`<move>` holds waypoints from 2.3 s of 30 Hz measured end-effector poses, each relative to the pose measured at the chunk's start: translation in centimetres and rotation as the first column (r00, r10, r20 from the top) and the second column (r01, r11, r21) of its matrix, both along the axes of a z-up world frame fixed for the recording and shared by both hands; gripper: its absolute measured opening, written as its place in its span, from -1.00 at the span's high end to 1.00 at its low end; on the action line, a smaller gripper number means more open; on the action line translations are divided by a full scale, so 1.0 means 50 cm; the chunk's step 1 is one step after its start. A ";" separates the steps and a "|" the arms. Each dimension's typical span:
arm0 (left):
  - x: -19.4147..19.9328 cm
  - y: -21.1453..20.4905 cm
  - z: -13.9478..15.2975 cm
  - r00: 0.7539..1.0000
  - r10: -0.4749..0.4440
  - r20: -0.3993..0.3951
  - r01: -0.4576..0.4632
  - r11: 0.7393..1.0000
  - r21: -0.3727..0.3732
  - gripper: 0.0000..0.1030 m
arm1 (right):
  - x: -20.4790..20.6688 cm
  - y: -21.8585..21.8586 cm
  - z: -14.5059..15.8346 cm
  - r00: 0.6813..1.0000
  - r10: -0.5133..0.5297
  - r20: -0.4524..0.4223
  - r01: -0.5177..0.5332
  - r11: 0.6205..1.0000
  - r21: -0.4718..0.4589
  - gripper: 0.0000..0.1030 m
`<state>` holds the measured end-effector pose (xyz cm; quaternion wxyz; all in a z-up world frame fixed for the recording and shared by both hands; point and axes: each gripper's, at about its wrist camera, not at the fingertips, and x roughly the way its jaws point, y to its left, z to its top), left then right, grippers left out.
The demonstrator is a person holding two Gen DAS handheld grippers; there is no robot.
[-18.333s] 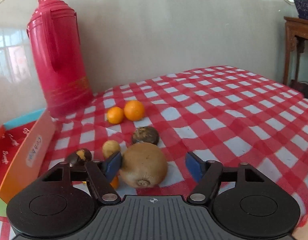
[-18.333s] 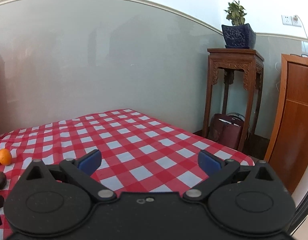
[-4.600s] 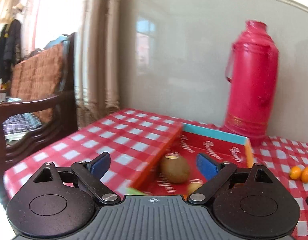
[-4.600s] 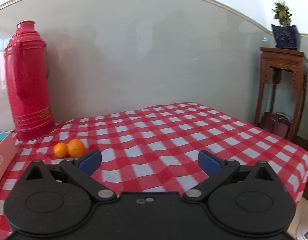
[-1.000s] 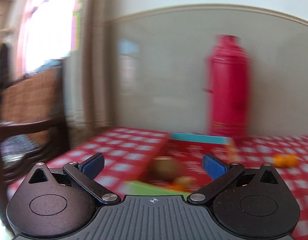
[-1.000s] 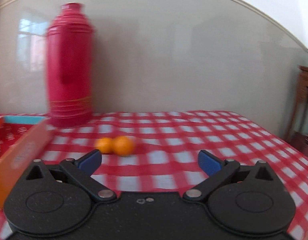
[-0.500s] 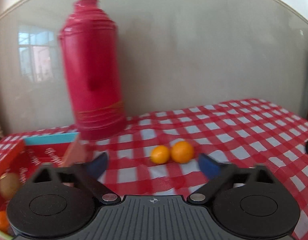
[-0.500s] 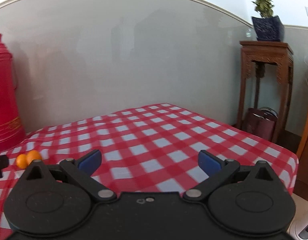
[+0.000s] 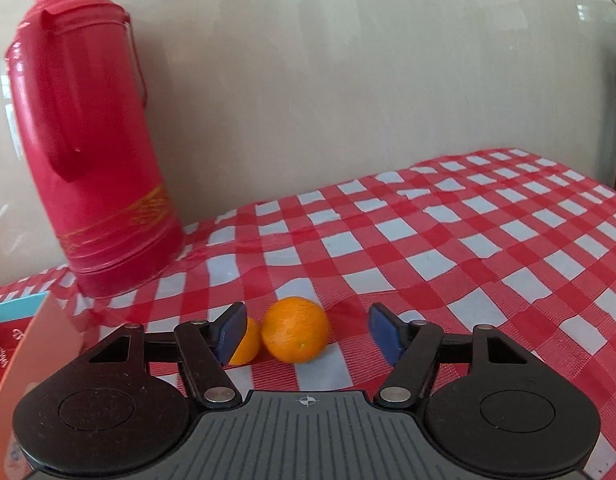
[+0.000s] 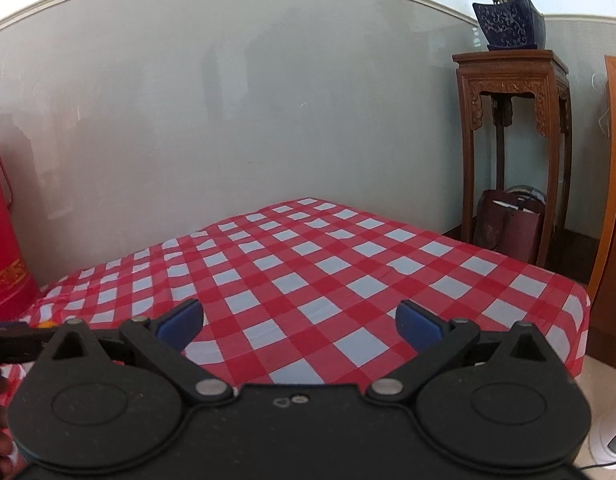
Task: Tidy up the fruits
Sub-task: 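Move the left gripper to the large orange and close on it, then carry the orange with the left gripper into the box and open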
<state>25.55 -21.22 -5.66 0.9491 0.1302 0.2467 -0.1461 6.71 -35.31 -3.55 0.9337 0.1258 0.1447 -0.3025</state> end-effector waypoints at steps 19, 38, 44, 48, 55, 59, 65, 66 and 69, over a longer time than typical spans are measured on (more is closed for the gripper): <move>0.014 -0.014 -0.010 0.999 0.046 0.018 -0.047 0.998 0.031 0.28 | -0.001 0.007 0.005 1.000 0.017 0.021 -0.018 1.000 0.007 -0.89; -0.091 0.103 0.072 0.983 0.099 0.151 -0.092 0.994 -0.055 0.30 | 0.011 0.046 0.015 0.997 0.060 0.042 -0.059 0.998 -0.022 -0.89; -0.116 0.263 0.102 0.940 0.288 0.182 -0.283 0.958 -0.054 0.29 | 0.027 0.085 0.014 0.995 0.094 0.029 -0.093 0.995 -0.045 -0.89; -0.110 0.366 0.090 0.886 0.435 0.163 -0.434 0.900 -0.042 0.29 | 0.046 0.127 0.016 0.990 0.141 0.023 -0.139 0.988 -0.071 -0.89; -0.102 0.495 0.060 0.788 0.611 0.075 -0.610 0.792 -0.042 0.28 | 0.095 0.206 0.015 0.964 0.265 -0.009 -0.265 0.962 -0.073 -0.89; -0.116 0.535 0.055 0.759 0.651 0.022 -0.648 0.759 -0.063 -0.01 | 0.127 0.254 0.011 0.940 0.340 -0.027 -0.341 0.937 -0.072 -0.89; -0.166 0.528 0.072 0.751 0.650 0.117 -0.644 0.760 -0.088 -1.00 | 0.174 0.310 0.000 0.897 0.437 -0.067 -0.440 0.897 -0.046 -0.89; -0.179 0.533 0.077 0.744 0.653 0.141 -0.644 0.757 -0.111 -1.00 | 0.182 0.318 -0.001 0.889 0.451 -0.074 -0.455 0.890 -0.044 -0.89; -0.208 0.562 0.095 0.759 0.634 0.144 -0.617 0.773 -0.151 -1.00 | 0.207 0.343 -0.004 0.874 0.478 -0.088 -0.483 0.875 -0.042 -0.89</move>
